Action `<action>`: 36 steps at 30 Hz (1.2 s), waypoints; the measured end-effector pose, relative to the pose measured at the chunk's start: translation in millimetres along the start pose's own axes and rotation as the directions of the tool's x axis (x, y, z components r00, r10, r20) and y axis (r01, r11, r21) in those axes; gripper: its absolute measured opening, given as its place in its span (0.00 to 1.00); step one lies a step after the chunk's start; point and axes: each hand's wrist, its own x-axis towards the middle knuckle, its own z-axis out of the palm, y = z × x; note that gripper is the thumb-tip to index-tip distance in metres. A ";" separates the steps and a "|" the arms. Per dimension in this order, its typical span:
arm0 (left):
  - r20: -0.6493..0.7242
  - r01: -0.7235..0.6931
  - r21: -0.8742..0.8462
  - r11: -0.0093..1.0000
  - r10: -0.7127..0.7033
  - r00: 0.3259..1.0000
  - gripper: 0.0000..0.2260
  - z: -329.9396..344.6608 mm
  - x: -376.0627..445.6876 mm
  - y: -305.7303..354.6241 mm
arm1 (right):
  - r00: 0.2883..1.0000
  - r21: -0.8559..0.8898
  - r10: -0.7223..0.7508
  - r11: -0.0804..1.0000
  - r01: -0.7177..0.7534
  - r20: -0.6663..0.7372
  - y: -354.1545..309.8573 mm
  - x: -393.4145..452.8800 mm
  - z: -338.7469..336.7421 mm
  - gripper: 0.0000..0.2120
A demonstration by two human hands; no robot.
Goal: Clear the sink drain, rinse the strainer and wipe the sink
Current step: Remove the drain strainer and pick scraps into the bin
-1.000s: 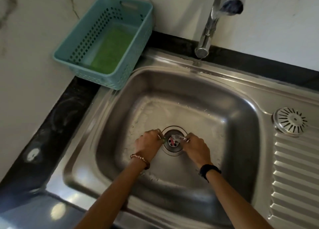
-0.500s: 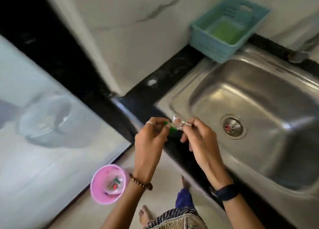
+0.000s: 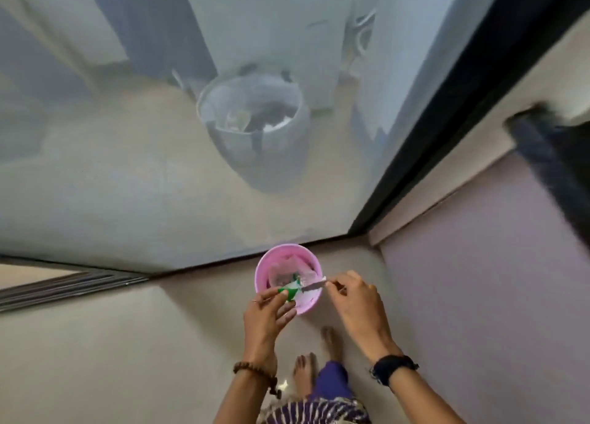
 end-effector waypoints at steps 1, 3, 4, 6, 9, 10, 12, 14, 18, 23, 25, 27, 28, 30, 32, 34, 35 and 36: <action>-0.019 0.026 -0.002 1.000 -0.026 0.999 0.08 -5.5 27.2 -12.5 | 1.000 -0.013 -0.002 1.000 0.003 0.021 11.0 17.0 22.5 0.11; -0.075 0.063 -0.007 0.998 -0.064 0.995 0.05 -15.1 88.6 -46.3 | 0.998 -0.015 -0.005 1.000 0.005 0.059 38.3 54.6 77.2 0.11; -0.098 0.079 -0.008 0.997 -0.079 0.992 0.05 -18.7 118.3 -64.8 | 0.997 -0.016 -0.003 1.000 0.004 0.075 51.5 72.6 104.0 0.10; -0.138 0.103 -0.007 0.995 -0.103 0.985 0.04 -23.4 171.8 -95.7 | 0.996 -0.035 -0.010 0.999 0.013 0.088 75.9 103.7 151.0 0.11; -0.169 0.147 -0.003 0.989 -0.146 0.975 0.08 -31.4 240.4 -137.1 | 0.988 -0.098 -0.045 0.993 0.060 0.148 111.3 141.6 217.5 0.09; -0.158 0.162 -0.006 0.987 -0.161 0.974 0.10 -34.3 257.2 -148.6 | 0.984 -0.118 -0.032 0.992 0.054 0.176 120.6 151.2 234.4 0.08; -0.127 0.191 0.056 0.980 -0.183 0.975 0.13 -36.5 274.8 -161.1 | 0.977 -0.115 0.011 0.993 0.014 0.211 130.4 162.5 254.8 0.09; -0.145 0.206 0.153 0.966 -0.184 0.972 0.10 -35.8 278.7 -165.0 | 0.974 -0.073 0.063 0.996 -0.049 0.216 132.1 164.4 261.9 0.12; -0.120 0.204 0.095 0.974 -0.192 0.974 0.07 -13.8 238.3 -135.0 | 0.956 0.224 0.209 0.941 -0.253 0.204 107.1 145.7 228.5 0.11; 0.095 0.194 -0.097 0.976 -0.185 0.978 0.17 47.3 118.7 -42.9 | 0.917 0.722 0.316 0.571 -0.390 0.245 29.2 95.6 93.1 0.12; 0.239 0.171 -0.125 0.977 -0.137 0.961 0.18 74.4 57.3 -3.1 | 0.937 0.824 0.259 0.457 -0.334 0.236 -3.0 65.6 20.9 0.12; 0.404 0.163 -0.124 0.979 -0.101 0.909 0.19 98.7 -3.1 30.0 | 0.959 0.886 0.213 0.384 -0.258 0.186 -29.1 33.1 -46.9 0.13; 0.487 0.163 -0.105 0.981 -0.092 0.868 0.20 111.8 -33.6 45.9 | 0.971 0.909 0.190 0.361 -0.206 0.145 -39.0 15.7 -81.3 0.13; 0.635 0.148 -0.031 0.989 -0.094 0.767 0.20 136.9 -95.3 69.0 | 0.986 0.938 0.156 0.330 -0.102 0.053 -52.3 -22.5 -145.0 0.12; 0.736 0.095 0.048 0.994 -0.099 0.669 0.20 159.8 -146.2 79.0 | 0.989 0.954 0.140 0.300 0.001 -0.045 -54.0 -58.2 -196.9 0.14; 0.806 0.019 0.134 0.991 -0.120 0.580 0.18 186.5 -190.0 78.1 | 0.974 0.951 0.168 0.295 0.097 -0.151 -46.4 -95.2 -240.4 0.16; 0.830 -0.023 0.179 0.984 -0.138 0.540 0.17 202.2 -208.9 72.9 | 0.958 0.940 0.198 0.312 0.138 -0.206 -38.7 -112.6 -258.5 0.17; 0.843 -0.064 0.222 0.973 -0.159 0.514 0.18 215.8 -222.0 65.8 | 0.941 0.925 0.231 0.344 0.159 -0.247 -30.7 -126.1 -270.6 0.16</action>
